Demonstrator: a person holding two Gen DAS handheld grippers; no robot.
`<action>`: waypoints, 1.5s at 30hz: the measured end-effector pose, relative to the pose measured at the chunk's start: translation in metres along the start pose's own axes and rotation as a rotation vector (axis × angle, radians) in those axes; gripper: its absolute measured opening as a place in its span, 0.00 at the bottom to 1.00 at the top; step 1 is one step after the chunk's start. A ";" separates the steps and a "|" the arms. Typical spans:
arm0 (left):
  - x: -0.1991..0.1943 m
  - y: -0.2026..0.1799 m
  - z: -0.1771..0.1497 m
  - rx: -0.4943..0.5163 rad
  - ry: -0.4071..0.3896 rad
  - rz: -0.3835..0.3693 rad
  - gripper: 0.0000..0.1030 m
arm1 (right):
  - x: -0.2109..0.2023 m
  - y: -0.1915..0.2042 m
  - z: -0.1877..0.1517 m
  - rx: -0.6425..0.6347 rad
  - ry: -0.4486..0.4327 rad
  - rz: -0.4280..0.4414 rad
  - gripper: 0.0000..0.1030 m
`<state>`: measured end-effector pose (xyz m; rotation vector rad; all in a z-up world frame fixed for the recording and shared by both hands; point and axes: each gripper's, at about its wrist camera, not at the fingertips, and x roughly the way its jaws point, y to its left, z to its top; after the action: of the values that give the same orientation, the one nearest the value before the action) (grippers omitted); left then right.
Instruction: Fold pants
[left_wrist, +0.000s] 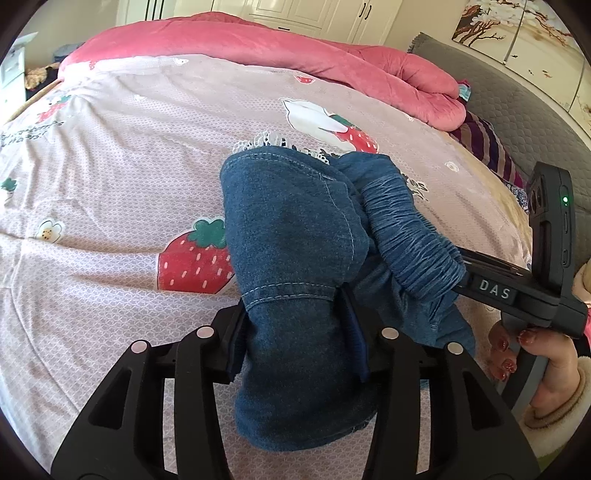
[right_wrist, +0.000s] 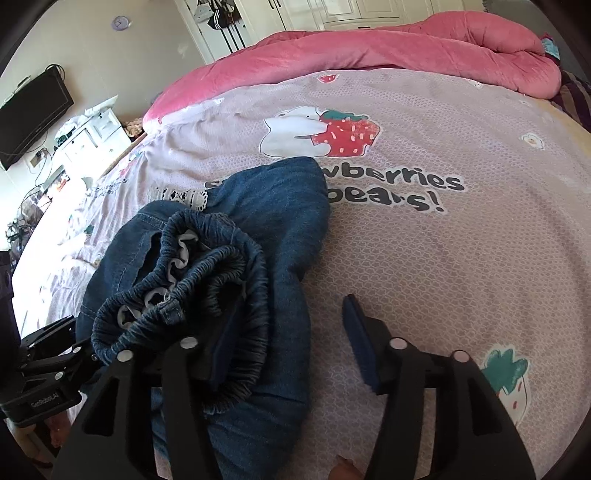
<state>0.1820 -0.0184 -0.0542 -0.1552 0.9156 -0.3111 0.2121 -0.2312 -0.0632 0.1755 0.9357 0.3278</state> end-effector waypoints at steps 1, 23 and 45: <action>0.000 0.000 0.000 -0.002 0.000 0.000 0.37 | 0.000 0.000 0.000 0.001 0.000 0.000 0.56; -0.019 0.003 -0.003 -0.038 -0.036 0.017 0.63 | -0.034 -0.002 0.001 0.005 -0.073 -0.002 0.85; -0.042 -0.001 -0.004 -0.043 -0.083 0.048 0.91 | -0.066 0.008 0.006 0.002 -0.142 0.008 0.95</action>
<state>0.1547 -0.0056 -0.0248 -0.1845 0.8427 -0.2391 0.1789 -0.2467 -0.0074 0.2024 0.7950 0.3179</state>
